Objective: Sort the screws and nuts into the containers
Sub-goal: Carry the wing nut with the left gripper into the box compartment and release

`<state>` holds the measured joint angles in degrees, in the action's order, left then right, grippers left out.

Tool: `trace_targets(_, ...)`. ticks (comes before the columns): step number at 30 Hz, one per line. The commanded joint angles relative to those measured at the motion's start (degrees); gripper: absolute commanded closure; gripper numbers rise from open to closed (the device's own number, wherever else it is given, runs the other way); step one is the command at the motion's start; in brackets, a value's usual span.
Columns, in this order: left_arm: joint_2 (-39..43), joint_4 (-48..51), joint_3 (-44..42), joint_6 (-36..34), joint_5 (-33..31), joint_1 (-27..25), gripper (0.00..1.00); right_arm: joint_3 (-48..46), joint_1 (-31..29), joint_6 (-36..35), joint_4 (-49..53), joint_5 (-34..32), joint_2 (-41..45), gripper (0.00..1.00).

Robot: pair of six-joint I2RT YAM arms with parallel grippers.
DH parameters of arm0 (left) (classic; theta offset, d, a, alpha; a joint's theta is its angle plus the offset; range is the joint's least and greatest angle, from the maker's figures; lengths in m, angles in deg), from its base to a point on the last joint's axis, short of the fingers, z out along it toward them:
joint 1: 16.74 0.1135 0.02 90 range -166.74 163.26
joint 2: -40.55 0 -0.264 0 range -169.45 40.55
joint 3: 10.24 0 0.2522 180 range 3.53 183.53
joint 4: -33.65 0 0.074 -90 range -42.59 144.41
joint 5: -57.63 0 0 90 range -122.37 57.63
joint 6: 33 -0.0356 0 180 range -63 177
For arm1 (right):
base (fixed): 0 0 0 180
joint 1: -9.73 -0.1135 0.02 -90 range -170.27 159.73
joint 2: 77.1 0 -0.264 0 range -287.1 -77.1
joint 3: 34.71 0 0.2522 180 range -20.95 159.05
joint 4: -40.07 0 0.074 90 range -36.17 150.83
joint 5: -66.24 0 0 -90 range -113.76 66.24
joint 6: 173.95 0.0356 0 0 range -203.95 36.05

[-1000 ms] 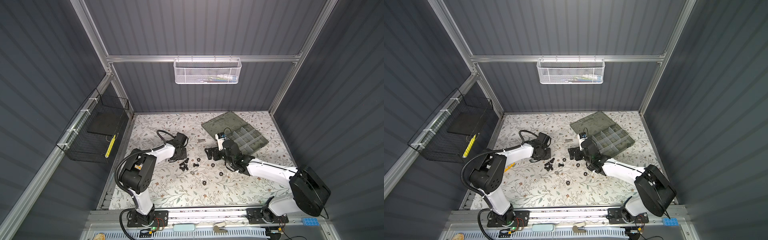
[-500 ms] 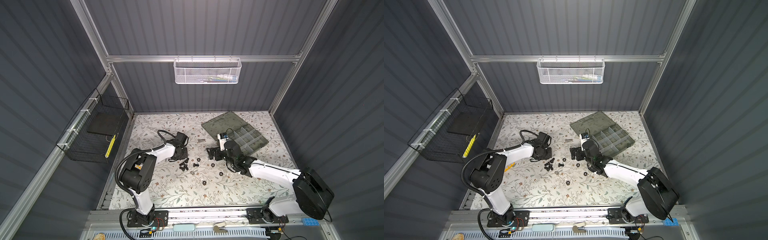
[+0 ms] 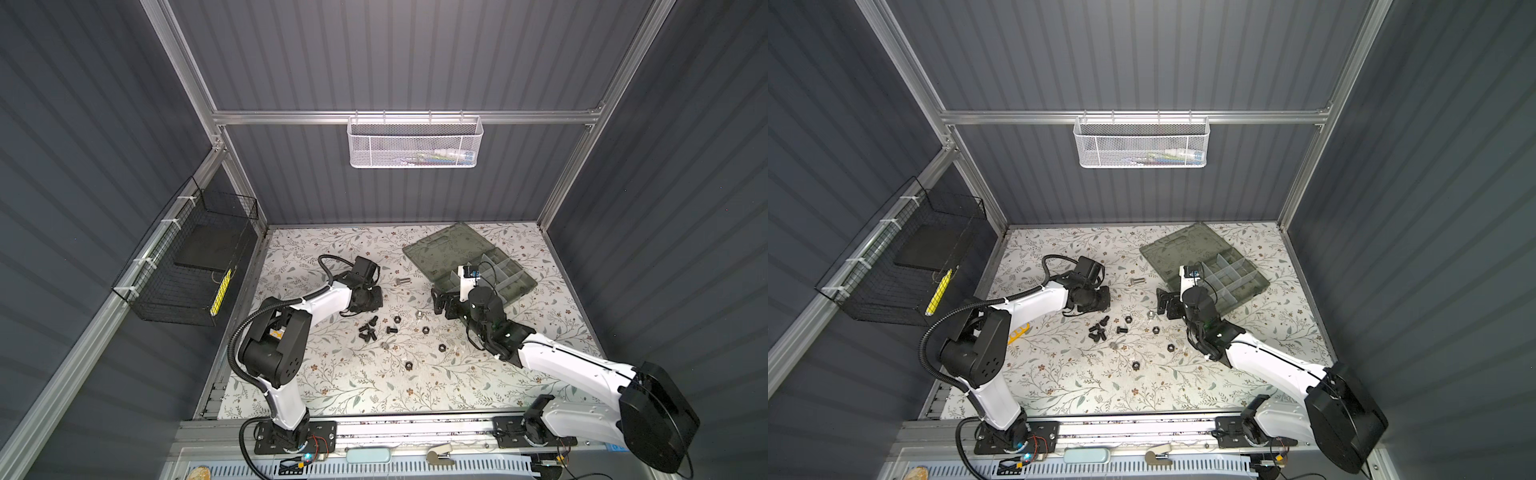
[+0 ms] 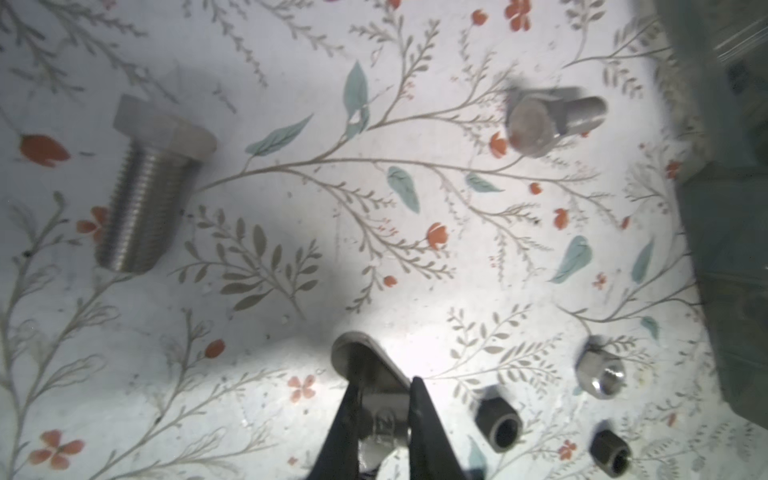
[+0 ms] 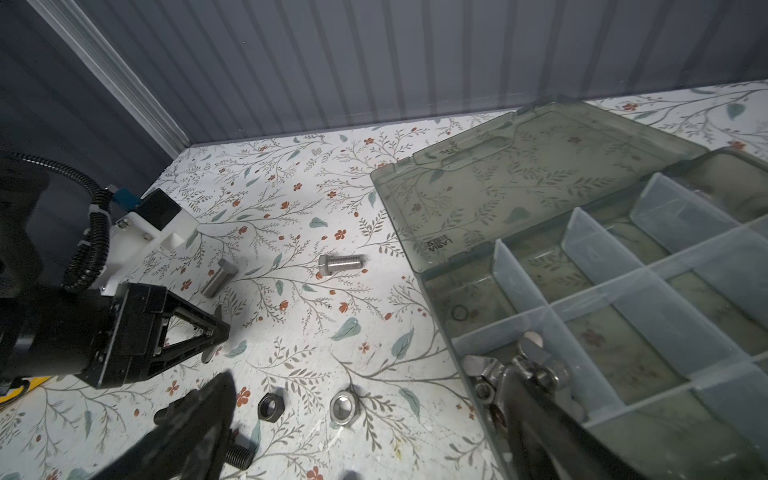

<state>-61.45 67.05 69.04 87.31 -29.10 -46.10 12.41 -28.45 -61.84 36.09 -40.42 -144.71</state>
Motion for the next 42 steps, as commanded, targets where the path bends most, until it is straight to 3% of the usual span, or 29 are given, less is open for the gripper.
trace_targets(1,0.65,-2.12,2.91,2.01,2.44,-1.84,0.89,-2.3,1.18,1.05,-2.25,-3.76,3.12,0.01)
trace_targets(22,-16.56,-6.61,29.03,4.67,4.61,-17.38,0.9,-9.5,8.18,6.92,-1.18,-9.92,17.88,0.01)
trace_targets(35,-24.83,-11.05,35.65,7.85,7.38,-20.28,0.89,-11.18,8.77,7.12,-0.98,-12.16,22.34,0.01)
trace_targets(42,-28.38,-10.67,37.84,8.21,7.59,-20.56,0.84,-11.15,8.8,7.19,-0.92,-12.08,22.34,0.01)
